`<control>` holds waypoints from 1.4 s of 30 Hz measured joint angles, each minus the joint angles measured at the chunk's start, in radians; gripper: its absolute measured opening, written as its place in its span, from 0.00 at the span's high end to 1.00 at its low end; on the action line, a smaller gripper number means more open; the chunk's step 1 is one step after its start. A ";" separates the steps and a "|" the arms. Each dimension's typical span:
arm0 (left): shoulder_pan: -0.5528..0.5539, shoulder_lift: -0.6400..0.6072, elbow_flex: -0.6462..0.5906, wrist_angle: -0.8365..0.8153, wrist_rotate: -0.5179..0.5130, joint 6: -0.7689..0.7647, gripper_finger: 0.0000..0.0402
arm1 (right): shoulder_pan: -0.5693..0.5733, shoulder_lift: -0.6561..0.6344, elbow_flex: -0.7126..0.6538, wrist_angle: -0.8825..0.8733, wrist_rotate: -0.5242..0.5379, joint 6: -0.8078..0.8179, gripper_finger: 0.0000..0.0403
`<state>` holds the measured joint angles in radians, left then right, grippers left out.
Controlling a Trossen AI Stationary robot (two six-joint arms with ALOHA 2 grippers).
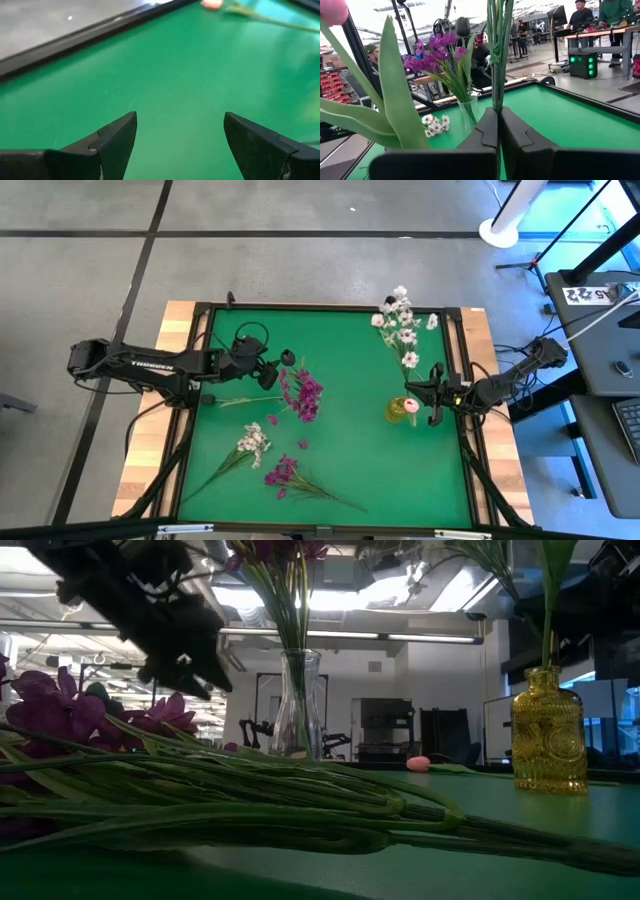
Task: Sort flowers into vase by color
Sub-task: Put the top white flower into the yellow vase
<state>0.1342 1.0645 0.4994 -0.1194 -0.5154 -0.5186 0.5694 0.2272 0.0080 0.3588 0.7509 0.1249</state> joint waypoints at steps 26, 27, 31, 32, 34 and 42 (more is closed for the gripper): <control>0.000 0.000 0.351 -0.262 -0.112 0.189 0.27 | 0.000 0.000 -0.001 -0.101 0.043 0.076 1.00; 0.000 0.000 0.351 -0.264 -0.111 0.188 0.27 | 0.000 0.000 -0.001 -0.094 0.043 0.076 1.00; 0.000 0.000 0.351 -0.264 -0.111 0.188 0.27 | 0.000 0.000 -0.001 -0.037 0.043 0.039 1.00; 0.000 0.000 0.351 -0.264 -0.112 0.188 0.27 | 0.000 0.000 -0.001 -0.015 0.042 0.025 1.00; 0.000 0.000 0.351 -0.264 -0.111 0.188 0.27 | 0.000 0.000 -0.001 0.019 0.026 0.001 1.00; 0.000 0.000 0.351 -0.264 -0.112 0.184 0.27 | 0.000 0.019 -0.001 0.013 0.007 0.025 1.00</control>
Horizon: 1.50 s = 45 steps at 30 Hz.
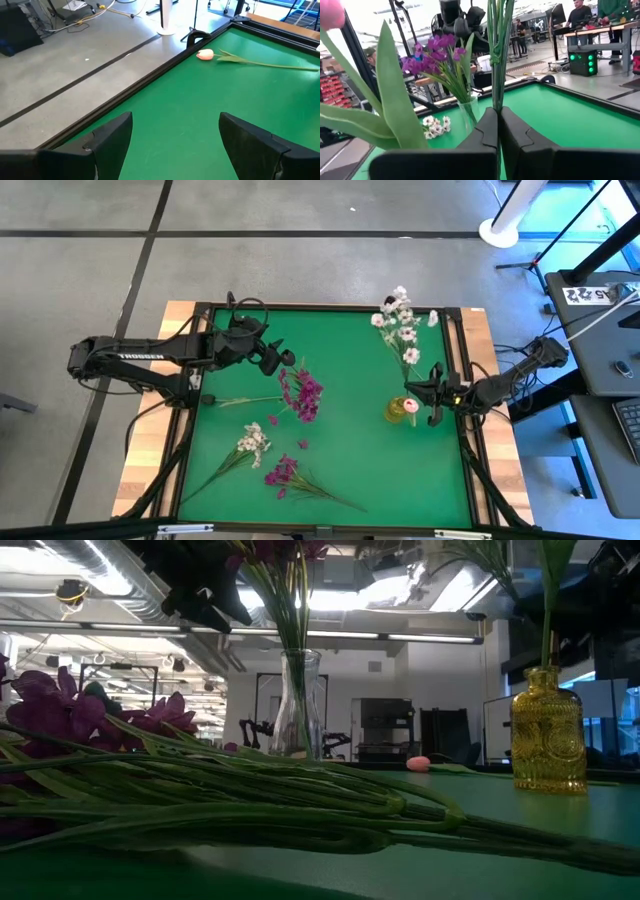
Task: Sort flowers into vase by color
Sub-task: Put the top white flower into the yellow vase
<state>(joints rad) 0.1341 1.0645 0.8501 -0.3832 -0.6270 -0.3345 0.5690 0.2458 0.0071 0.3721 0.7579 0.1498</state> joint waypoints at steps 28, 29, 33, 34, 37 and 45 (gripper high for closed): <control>0.000 0.000 0.000 -0.002 0.000 -0.003 0.27 | 0.000 0.328 0.000 0.175 0.022 0.029 0.98; 0.000 0.000 0.000 -0.003 0.000 -0.003 0.27 | 0.000 0.328 0.000 0.171 0.024 0.029 0.97; 0.000 0.000 0.000 -0.012 0.000 -0.004 0.27 | 0.000 0.328 0.000 0.140 0.025 0.031 0.94; 0.000 0.000 0.000 -0.013 0.001 -0.004 0.27 | 0.000 0.328 0.000 0.129 0.025 0.036 0.94; 0.000 0.000 0.000 -0.027 0.001 -0.011 0.27 | 0.000 0.328 0.000 0.094 0.025 0.058 0.93; 0.000 0.000 0.000 -0.037 0.001 -0.022 0.27 | 0.000 0.327 0.008 0.056 0.009 0.064 0.93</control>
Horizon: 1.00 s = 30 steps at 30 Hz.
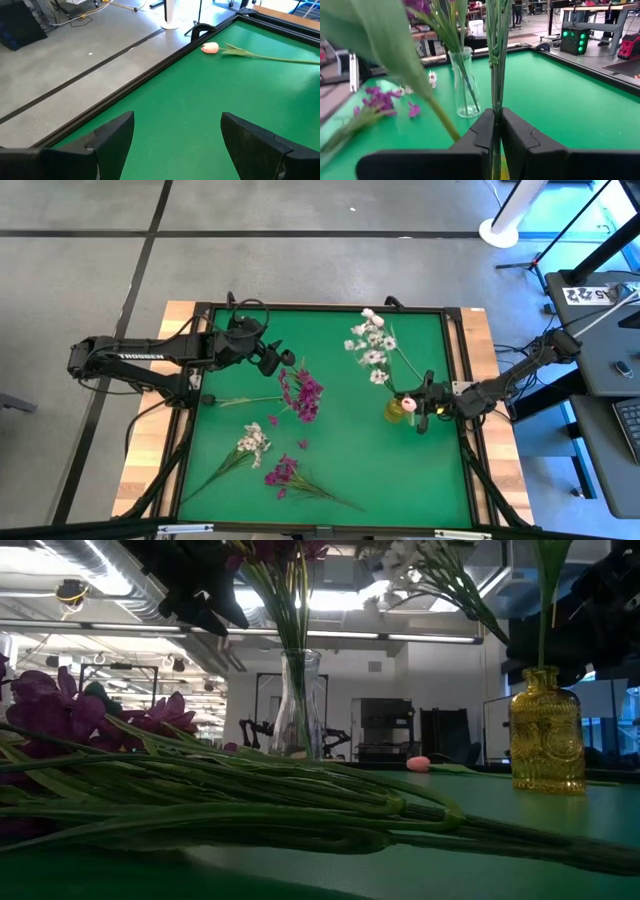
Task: Sort flowers into vase by color
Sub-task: Put the top white flower into the yellow vase
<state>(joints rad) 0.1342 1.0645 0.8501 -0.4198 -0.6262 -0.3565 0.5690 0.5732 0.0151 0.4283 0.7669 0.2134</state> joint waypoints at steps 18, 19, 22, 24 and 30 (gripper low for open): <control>0.000 0.000 0.000 -0.017 0.000 -0.003 0.27 | 0.000 0.000 0.053 -0.121 -0.026 0.017 0.73; 0.000 0.000 0.000 -0.017 0.000 -0.003 0.27 | 0.000 0.000 0.054 -0.121 -0.026 0.018 0.70; 0.000 0.000 0.000 -0.017 0.000 -0.003 0.27 | 0.000 0.000 0.054 -0.123 -0.026 0.018 0.62; 0.000 0.000 0.000 -0.017 0.000 -0.003 0.27 | 0.000 0.000 0.054 -0.125 -0.026 0.018 0.58; 0.000 0.000 0.000 -0.017 0.004 -0.003 0.27 | 0.000 -0.001 0.055 -0.131 -0.026 0.018 0.53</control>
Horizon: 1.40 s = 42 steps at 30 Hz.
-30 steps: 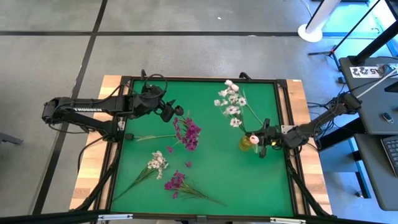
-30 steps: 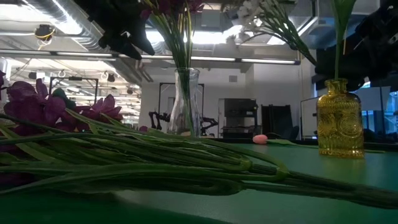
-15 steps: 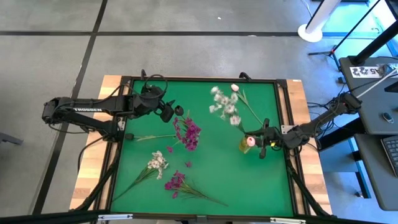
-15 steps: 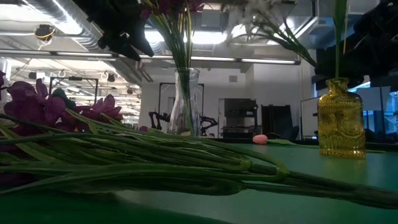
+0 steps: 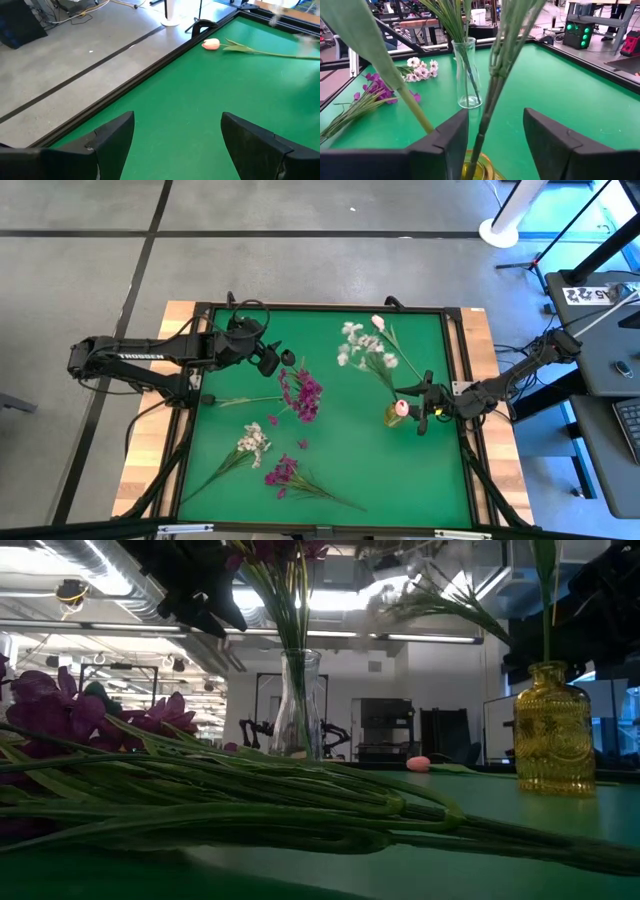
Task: Sort flowers into vase by color
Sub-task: Put the top white flower into the yellow vase
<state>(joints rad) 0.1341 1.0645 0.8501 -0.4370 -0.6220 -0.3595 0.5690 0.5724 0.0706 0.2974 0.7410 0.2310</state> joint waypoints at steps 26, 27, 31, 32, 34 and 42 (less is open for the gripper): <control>0.000 0.000 0.000 0.000 0.000 0.000 0.27 | 0.000 -0.002 0.001 -0.003 -0.018 -0.001 0.53; 0.000 0.000 0.000 0.000 0.000 0.000 0.27 | 0.000 -0.002 0.001 -0.003 -0.019 -0.001 0.53; 0.000 0.000 0.000 0.000 0.000 0.000 0.27 | 0.000 -0.002 0.001 -0.003 -0.024 -0.001 0.52; 0.000 0.000 0.000 0.000 0.000 0.000 0.27 | 0.000 -0.002 0.001 -0.003 -0.023 -0.001 0.51; 0.000 0.000 0.000 0.000 0.004 0.000 0.27 | 0.000 -0.002 0.001 -0.003 -0.013 -0.001 0.48; 0.000 0.000 0.000 0.000 0.008 0.000 0.27 | 0.000 -0.003 0.001 -0.003 0.035 -0.002 0.25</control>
<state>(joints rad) 0.1341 1.0645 0.8501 -0.4374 -0.6144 -0.3592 0.5690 0.5694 0.0715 0.2947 0.7764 0.2295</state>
